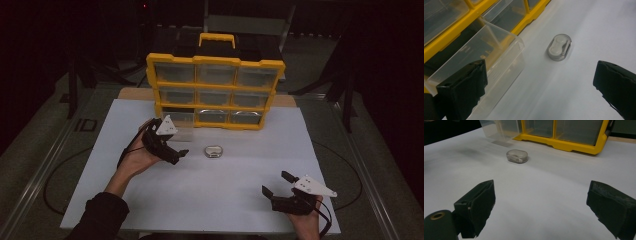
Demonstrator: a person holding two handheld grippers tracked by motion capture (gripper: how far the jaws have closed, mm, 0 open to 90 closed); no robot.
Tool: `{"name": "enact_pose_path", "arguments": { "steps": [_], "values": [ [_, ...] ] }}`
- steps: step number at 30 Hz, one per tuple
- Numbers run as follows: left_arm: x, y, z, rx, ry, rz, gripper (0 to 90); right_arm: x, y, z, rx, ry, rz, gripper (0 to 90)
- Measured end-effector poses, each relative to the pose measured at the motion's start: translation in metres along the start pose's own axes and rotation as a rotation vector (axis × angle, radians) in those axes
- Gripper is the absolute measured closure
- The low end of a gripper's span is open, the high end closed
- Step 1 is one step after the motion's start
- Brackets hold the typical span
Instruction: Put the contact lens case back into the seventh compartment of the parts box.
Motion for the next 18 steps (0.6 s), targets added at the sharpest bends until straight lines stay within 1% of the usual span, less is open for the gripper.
{"name": "enact_pose_path", "arguments": {
  "steps": [10, 15, 18],
  "values": [
    [-0.001, 0.007, 0.010, -0.036, 0.020, -0.016, 0.1, 0.000, 0.000, 0.000, 0.000, 0.001, 0.005, 8.2],
    [-0.002, 0.011, 0.013, -0.042, 0.018, -0.026, 0.1, 0.000, 0.000, 0.000, 0.000, 0.000, 0.005, 8.2],
    [-0.002, 0.014, 0.016, -0.052, 0.026, -0.030, 0.1, 0.000, 0.000, 0.000, -0.001, 0.001, 0.006, 8.3]
  ]
}}
Point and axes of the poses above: each handheld gripper's, and its own axes: y roughly forward along the jaws, z roughly out of its top, x roughly to its right, the point moved 1 cm from there along y, roughly forward along the jaws, and after that the axes turned 4 degrees about -z, right-handed, at the moved point
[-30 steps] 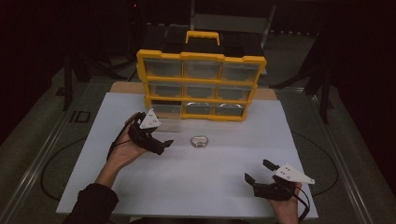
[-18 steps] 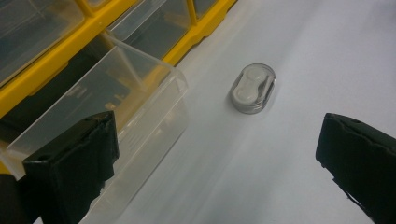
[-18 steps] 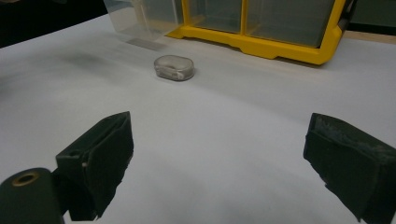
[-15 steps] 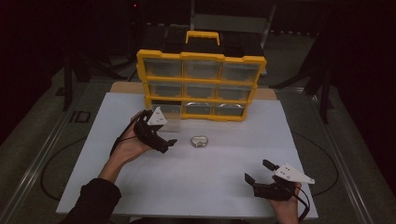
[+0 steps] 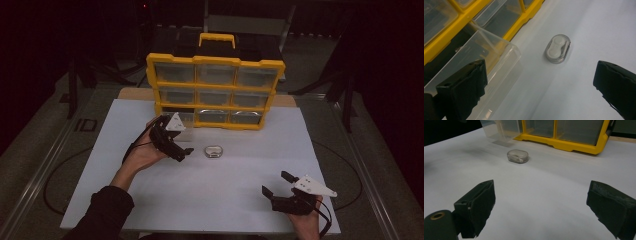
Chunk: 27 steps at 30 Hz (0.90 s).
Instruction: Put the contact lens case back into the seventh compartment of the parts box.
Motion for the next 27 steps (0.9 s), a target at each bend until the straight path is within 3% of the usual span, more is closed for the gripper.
{"name": "enact_pose_path", "arguments": {
  "steps": [27],
  "values": [
    [0.000, 0.021, 0.026, -0.041, 0.023, -0.012, 0.1, 0.000, 0.000, 0.000, 0.001, 0.003, 0.005, 8.3]
  ]
}}
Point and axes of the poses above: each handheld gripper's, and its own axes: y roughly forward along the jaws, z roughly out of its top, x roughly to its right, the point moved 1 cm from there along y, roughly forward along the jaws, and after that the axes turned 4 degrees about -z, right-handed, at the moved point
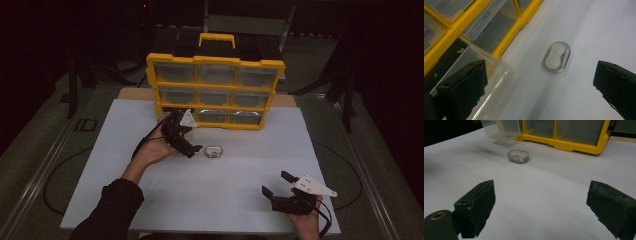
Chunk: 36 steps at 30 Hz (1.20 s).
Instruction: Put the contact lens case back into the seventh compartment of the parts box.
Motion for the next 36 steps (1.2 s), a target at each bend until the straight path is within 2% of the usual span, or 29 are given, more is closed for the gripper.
{"name": "enact_pose_path", "arguments": {
  "steps": [21, 29, 30, 34, 36],
  "values": [
    [0.009, 0.024, 0.021, -0.022, 0.025, -0.044, 0.1, -0.001, 0.001, 0.000, -0.001, -0.004, 0.010, 8.2],
    [0.010, 0.033, 0.026, -0.043, 0.035, -0.056, 0.1, 0.000, 0.001, 0.000, 0.001, -0.003, 0.011, 8.3],
    [0.011, 0.039, 0.027, -0.059, 0.040, -0.065, 0.1, 0.000, 0.001, 0.000, 0.001, -0.001, 0.012, 8.3],
    [0.012, 0.042, 0.028, -0.069, 0.042, -0.071, 0.1, 0.000, 0.001, 0.000, 0.001, 0.000, 0.010, 8.3],
    [0.011, 0.049, 0.028, -0.087, 0.037, -0.086, 0.1, 0.000, 0.001, 0.000, 0.001, -0.002, 0.015, 8.3]
  ]
}}
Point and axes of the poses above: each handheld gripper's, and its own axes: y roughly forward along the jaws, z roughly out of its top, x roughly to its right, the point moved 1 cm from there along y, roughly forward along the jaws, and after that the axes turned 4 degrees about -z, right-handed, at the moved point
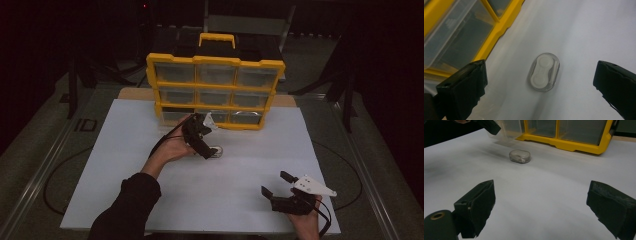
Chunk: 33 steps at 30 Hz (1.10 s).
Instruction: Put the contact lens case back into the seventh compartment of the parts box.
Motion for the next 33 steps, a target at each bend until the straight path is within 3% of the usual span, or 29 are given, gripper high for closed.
{"name": "enact_pose_path", "arguments": {
  "steps": [4, 13, 25, 33],
  "values": [
    [0.000, 0.007, 0.001, -0.021, -0.002, -0.014, 0.1, 0.000, 0.000, 0.000, 0.000, 0.003, -0.001, 8.3],
    [-0.001, 0.022, 0.003, -0.035, -0.051, -0.038, 0.2, 0.001, 0.000, 0.000, -0.001, 0.003, -0.001, 8.2],
    [0.005, 0.040, 0.003, -0.085, -0.042, -0.035, 0.9, 0.001, 0.000, 0.000, 0.001, 0.003, -0.003, 8.2],
    [0.006, 0.046, 0.003, -0.086, -0.060, -0.042, 4.0, 0.001, 0.000, 0.000, 0.001, 0.003, -0.003, 8.3]
  ]
}}
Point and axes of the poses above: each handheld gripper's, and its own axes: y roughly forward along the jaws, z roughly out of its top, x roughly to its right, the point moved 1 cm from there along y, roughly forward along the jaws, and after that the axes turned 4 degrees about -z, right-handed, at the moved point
